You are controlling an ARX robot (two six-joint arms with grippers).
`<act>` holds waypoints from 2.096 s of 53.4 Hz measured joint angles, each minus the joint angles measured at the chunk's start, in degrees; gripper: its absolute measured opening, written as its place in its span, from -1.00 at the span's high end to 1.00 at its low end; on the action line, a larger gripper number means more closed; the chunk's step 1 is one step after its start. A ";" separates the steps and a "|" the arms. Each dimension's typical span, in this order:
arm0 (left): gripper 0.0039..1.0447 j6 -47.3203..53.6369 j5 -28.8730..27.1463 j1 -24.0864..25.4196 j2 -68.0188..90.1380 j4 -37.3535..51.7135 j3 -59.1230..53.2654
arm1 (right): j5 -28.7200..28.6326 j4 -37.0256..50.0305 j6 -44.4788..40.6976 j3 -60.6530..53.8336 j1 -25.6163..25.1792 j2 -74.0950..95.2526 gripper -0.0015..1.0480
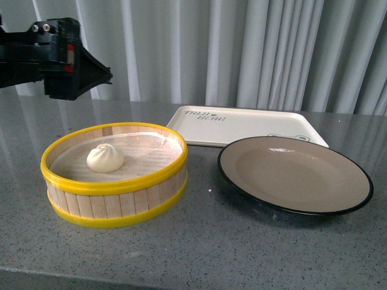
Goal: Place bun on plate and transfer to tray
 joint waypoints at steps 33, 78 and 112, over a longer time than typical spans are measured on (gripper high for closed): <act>-0.88 2.64 -14.34 -7.04 15.50 -8.50 15.50 | 0.02 0.00 0.00 0.00 0.00 0.00 -0.84; -0.88 -1.22 -21.03 -5.77 23.45 -18.88 22.51 | 0.00 0.00 0.00 0.00 0.00 0.00 -0.84; -0.88 -3.06 -22.75 -4.44 25.86 -19.96 23.45 | 0.00 0.00 0.00 0.00 0.00 0.00 -0.84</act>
